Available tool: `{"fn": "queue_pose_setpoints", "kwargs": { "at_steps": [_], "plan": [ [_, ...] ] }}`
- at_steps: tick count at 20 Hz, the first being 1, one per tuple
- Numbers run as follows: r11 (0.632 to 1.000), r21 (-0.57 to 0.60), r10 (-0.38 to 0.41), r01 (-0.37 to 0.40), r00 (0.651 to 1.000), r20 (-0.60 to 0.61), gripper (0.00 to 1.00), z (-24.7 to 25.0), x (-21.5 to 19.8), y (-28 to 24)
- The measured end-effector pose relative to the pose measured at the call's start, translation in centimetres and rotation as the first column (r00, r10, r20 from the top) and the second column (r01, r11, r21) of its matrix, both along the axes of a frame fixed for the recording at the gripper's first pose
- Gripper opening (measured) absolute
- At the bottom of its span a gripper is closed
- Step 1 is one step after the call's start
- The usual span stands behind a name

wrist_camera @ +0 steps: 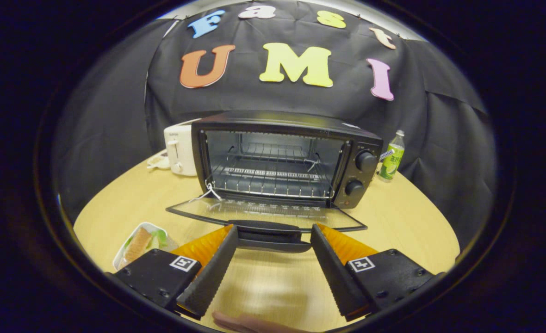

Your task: Open the toaster oven, put the food inside, and close the toaster oven door.

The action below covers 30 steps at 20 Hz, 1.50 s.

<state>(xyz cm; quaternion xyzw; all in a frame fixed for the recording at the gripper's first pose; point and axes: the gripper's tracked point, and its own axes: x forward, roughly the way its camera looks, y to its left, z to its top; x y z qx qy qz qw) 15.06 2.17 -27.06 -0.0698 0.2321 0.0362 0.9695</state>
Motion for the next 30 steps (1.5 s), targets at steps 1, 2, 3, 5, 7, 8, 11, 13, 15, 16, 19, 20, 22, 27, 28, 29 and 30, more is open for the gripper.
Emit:
{"fn": "queue_pose_setpoints", "kwargs": {
  "at_steps": [1, 2, 3, 5, 7, 8, 11, 13, 15, 16, 19, 20, 22, 27, 28, 29, 30],
  "plan": [
    [1.0, -0.007, -0.001, 0.001, 1.0, -0.005, 1.0, -0.3, -0.2, -0.1],
    [1.0, -0.008, -0.003, 0.003, 1.0, -0.01, 1.0, -0.5, -0.3, -0.2],
    [1.0, -0.004, -0.004, 0.004, 1.0, -0.02, 1.0, -0.8, -0.4, -0.2],
    [1.0, 0.014, -0.003, 0.004, 0.999, -0.046, 1.0, -1.4, -0.6, -0.1],
    [1.0, 0.03, -0.002, 0.005, 0.996, -0.089, 1.0, -2.3, -0.7, -0.1],
    [0.999, 0.037, -0.003, 0.007, 0.993, -0.116, 1.0, -2.9, -0.8, -0.1],
    [0.998, 0.058, -0.025, 0.033, 0.989, -0.144, 1.0, -3.3, -1.1, -0.8],
    [0.993, 0.118, -0.004, 0.023, 0.987, -0.161, 1.0, -3.0, -1.5, -0.3],
    [0.979, 0.203, 0.032, 0.005, 0.983, -0.182, 1.0, -2.3, -2.0, 0.6],
    [0.969, 0.248, 0.053, -0.004, 0.98, -0.191, 1.0, -1.8, -2.2, 1.1],
    [0.907, 0.417, 0.159, -0.055, 0.963, -0.218, 0.99, 0.2, -3.8, 3.7],
    [0.875, 0.478, 0.209, -0.08, 0.952, -0.223, 0.99, 1.2, -4.6, 4.9],
    [0.837, 0.54, 0.268, -0.089, 0.927, -0.262, 0.99, 2.1, -5.9, 6.4],
    [0.818, 0.564, 0.365, -0.113, 0.86, -0.358, 1.0, 2.4, -9.0, 9.3],
    [0.82, 0.56, 0.374, -0.118, 0.852, -0.367, 1.0, 2.2, -9.2, 9.7],
    [0.825, 0.553, 0.381, -0.116, 0.837, -0.393, 1.0, 1.7, -9.7, 9.9],
    [0.82, 0.56, 0.4, -0.117, 0.817, -0.415, 1.0, 1.4, -10.1, 10.5]
  ]
}}
